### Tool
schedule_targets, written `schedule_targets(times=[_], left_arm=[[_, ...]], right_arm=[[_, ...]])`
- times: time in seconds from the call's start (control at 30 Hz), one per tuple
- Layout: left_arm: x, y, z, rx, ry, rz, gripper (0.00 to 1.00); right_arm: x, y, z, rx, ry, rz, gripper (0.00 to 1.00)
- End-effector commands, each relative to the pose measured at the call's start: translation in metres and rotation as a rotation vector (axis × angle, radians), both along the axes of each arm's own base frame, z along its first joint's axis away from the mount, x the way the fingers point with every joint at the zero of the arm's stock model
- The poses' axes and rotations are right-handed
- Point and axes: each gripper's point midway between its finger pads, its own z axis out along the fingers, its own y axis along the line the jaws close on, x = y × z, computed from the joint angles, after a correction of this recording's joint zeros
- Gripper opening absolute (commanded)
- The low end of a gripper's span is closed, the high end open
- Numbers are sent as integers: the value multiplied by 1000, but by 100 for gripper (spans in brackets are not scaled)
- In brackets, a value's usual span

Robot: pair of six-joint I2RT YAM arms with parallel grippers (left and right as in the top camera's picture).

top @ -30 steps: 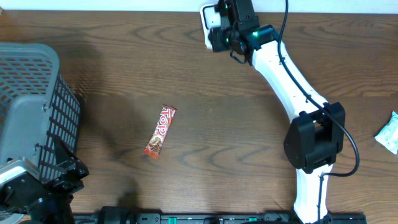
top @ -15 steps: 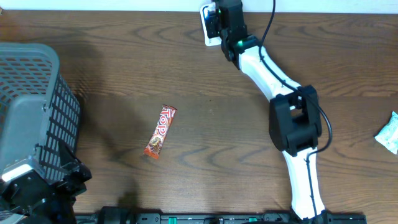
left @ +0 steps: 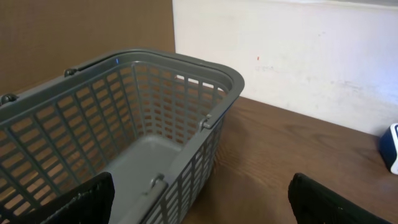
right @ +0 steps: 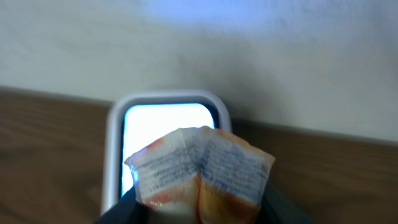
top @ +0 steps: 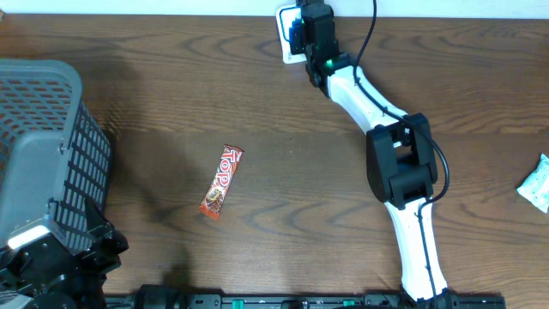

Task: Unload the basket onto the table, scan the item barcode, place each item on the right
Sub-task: 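Carry orange box to right table edge and release it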

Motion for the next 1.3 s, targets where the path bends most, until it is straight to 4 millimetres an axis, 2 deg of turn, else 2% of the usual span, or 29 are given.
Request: schedule_targets(times=[0.0,0.07,0.13,0.23,0.3,0.37,0.47,0.63,0.67,0.7,0.73,0.8,0.9,0.97,1.03,1.1,1.2,1.27], left_arm=[[-2,1,-1,-4,-2,8,90],[-2,1,-2,-4,-2,8,90],[-2,1,-2,-4,-2,8,90],[-2,1,-1,-4,-4,8,90],[-2,1,-1,-4,-3,8,90],[-2,1,-1,-4,-3,8,90],[-2,1,-1,-4,-3,8,90],[-2,1,-2,-4,-2,8,90],[-2,1,-2,-4,1,8,90],[-2,1,-3,-4,6,8,90],[-2,1,-4,-4,10,8,90],[-3,1,-6,-3,19,8,90],[-3,1,-8,-2,28,8,90],[-3,1,-8,-2,27,8,90],[-3,1,-8,-2,26,8,90],[-3,1,-8,-2,28,8,90],[-3,1,-9,-2,31,8,90],[-4,1,-10,-1,36,8,90]], right_arm=[[-3,-25,54,-38,-8,-56,33],[-20,-43,70,-70,60,-78,35],[-44,-73,82,-122,152,-127,37],[-86,-136,88,-201,311,-267,31],[-115,-188,85,-285,425,-380,31],[-146,-243,76,-346,545,-540,29],[-194,-321,50,-374,719,-789,31],[-247,-410,1,-323,882,-1000,31],[-257,-424,-8,-312,906,-1032,33],[-267,-436,-16,-282,924,-1062,41],[-274,-444,-22,-228,943,-1078,56],[-279,-452,-31,-102,961,-1077,99],[-273,-455,-14,57,929,-1040,99],[-262,-452,14,137,879,-1011,99],[-249,-440,49,203,818,-957,99],[-234,-408,82,303,764,-846,99],[-216,-334,124,446,717,-604,99],[-212,-285,139,446,714,-478,99]])
